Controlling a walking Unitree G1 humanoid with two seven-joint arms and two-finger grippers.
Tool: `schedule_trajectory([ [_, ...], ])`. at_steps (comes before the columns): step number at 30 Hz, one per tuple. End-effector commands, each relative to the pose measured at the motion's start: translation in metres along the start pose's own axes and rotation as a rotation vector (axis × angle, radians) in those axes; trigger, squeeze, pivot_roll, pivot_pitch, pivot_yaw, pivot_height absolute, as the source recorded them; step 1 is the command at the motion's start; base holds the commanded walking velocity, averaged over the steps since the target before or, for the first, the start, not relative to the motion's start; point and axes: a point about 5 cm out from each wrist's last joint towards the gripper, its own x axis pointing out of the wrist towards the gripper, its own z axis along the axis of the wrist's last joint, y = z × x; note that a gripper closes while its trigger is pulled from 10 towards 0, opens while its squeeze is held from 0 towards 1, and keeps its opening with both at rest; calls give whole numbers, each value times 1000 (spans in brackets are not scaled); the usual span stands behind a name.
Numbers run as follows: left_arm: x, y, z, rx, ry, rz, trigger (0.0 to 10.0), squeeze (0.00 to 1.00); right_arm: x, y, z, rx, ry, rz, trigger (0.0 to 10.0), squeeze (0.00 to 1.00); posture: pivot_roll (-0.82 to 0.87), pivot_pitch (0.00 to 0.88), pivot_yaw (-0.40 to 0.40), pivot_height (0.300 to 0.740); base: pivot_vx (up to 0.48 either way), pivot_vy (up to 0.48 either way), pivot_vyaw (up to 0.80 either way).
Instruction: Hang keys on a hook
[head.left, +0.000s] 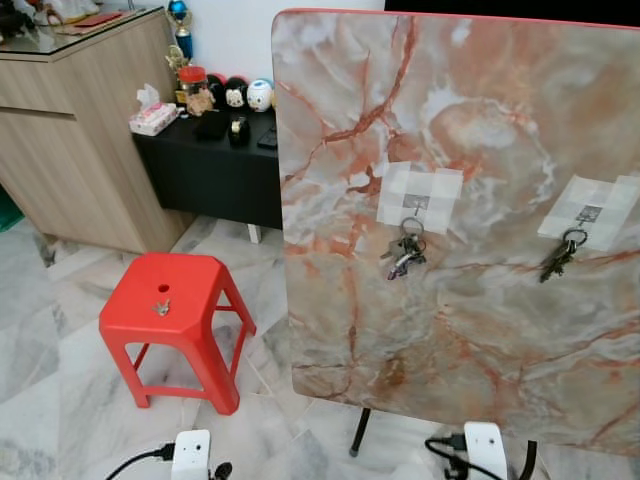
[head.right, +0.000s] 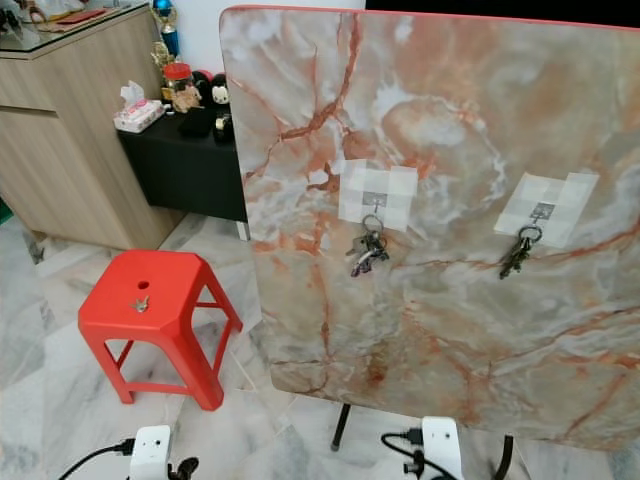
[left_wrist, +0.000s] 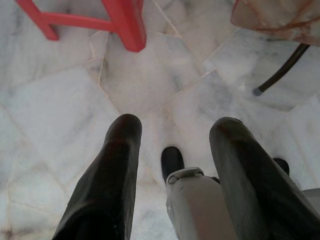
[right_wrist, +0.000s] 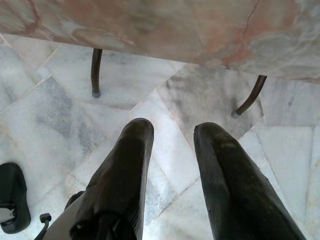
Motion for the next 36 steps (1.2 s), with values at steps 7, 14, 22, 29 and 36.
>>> schedule_trajectory([
  [7, -1, 1, -7, 11, 31, 9, 10000, 0, 1, 1, 7, -25, -24, 6, 10000, 0, -11, 0, -7, 740, 0, 40, 0],
  [14, -2, 3, -9, 13, 37, 8, 10000, 0, 1, -2, 7, -16, -19, -8, 10000, 0, -11, 0, -6, 740, 0, 341, 0],
  [22, -2, 3, -8, 8, 38, 10, 10000, 0, 0, -5, -1, -52, 8, -13, 10000, 0, -4, 0, -9, 740, 0, 341, 0],
  [29, -2, 3, -7, 2, 38, 17, 10000, 0, -1, -8, -5, -56, 16, -20, 10000, 0, -9, 0, -5, 740, 0, 340, 0],
  [36, -1, 3, -6, 2, 35, 14, 10000, 0, 0, -6, -1, -34, 2, -20, 10000, 0, -8, 0, -5, 740, 0, 343, 0],
])
